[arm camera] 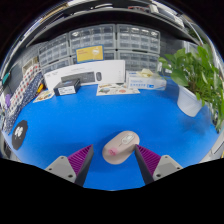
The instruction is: Arrange mouse
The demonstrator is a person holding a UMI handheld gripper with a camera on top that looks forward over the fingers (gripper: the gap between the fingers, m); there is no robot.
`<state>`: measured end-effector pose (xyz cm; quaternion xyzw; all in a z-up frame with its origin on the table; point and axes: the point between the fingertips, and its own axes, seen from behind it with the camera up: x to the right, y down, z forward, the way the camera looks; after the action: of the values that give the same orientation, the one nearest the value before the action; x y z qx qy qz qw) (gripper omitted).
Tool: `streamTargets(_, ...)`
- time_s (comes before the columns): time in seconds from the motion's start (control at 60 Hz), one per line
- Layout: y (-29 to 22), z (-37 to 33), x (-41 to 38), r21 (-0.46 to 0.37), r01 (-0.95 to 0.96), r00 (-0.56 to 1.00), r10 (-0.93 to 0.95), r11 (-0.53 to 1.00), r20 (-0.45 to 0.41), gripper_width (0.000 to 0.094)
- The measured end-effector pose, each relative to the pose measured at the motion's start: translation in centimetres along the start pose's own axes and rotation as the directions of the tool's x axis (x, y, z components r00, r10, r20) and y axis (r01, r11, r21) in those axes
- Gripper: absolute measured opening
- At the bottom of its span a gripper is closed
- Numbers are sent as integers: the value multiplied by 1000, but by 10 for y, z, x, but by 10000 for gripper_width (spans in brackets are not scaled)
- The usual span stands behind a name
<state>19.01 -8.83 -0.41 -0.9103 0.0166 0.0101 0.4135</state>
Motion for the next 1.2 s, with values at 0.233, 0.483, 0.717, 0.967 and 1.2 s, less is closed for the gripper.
streamTargets(0.233,-22,30,-20,-13,23,998,-22,1000,53,742)
streamTargets(0.483,-21,40,-19,1,64,997,-64,998,39,488)
streamTargets(0.717,-20,40,-18,-6,69,997,-68,998,24,376)
streamTargets(0.967,-40,24,-28,-27,27,994,-29,999,-106,330)
streamTargets(1.2,-173,-79,-154,226,21,990,11,974,-140,333)
